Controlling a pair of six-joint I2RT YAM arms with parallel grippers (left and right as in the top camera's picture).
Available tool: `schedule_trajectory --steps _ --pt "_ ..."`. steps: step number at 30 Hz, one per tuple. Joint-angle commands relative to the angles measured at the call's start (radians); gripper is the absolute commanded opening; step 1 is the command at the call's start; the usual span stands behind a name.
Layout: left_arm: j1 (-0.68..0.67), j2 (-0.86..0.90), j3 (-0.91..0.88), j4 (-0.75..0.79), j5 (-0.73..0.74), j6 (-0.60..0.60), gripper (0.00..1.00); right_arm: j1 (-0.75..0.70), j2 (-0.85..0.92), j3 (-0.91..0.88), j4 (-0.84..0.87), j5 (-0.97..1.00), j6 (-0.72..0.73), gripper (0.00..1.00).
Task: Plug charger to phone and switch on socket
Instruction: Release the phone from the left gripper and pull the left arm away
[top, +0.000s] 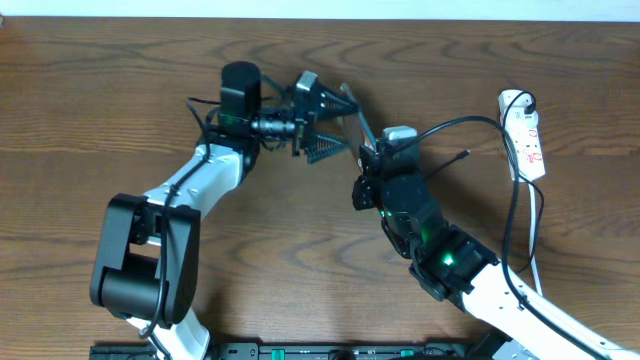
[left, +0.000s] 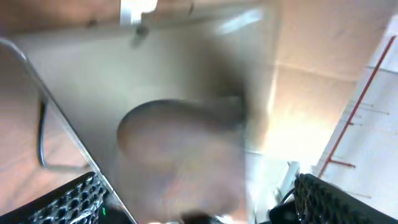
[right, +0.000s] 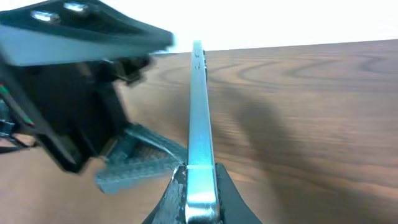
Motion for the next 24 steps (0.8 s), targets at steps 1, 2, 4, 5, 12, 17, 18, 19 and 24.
schedule_trajectory --steps 1,2,4,5,12,17,18,19,24 --pt "0.067 -0.031 0.012 0.067 -0.021 0.026 0.98 -0.004 -0.066 0.0 -0.058 0.142 0.105 0.01" --pt "0.077 -0.032 0.012 0.081 -0.028 0.026 0.98 -0.012 -0.091 0.0 -0.082 0.145 0.127 0.01" --pt "0.097 -0.036 0.012 0.091 -0.054 0.026 0.98 -0.032 -0.145 0.0 -0.143 0.145 0.175 0.01" --pt "0.105 -0.038 0.012 0.091 -0.07 0.026 0.98 -0.042 -0.17 0.0 -0.177 0.145 0.195 0.01" --pt "0.113 -0.097 0.027 0.075 -0.218 0.054 0.98 -0.068 -0.399 0.0 -0.428 0.133 0.236 0.01" --pt "0.084 -0.161 0.142 -0.299 -0.333 0.298 0.98 -0.068 -0.509 0.0 -0.56 0.126 0.301 0.01" --pt "0.074 -0.175 0.188 -0.458 -0.391 0.39 0.98 -0.068 -0.525 0.0 -0.584 0.126 0.312 0.01" --pt "0.063 -0.187 0.235 -0.608 -0.462 0.473 0.98 -0.068 -0.537 0.0 -0.605 0.126 0.315 0.01" --pt "-0.021 -0.227 0.555 -1.344 -0.983 0.835 0.98 -0.068 -0.541 -0.012 -0.682 0.126 0.432 0.01"
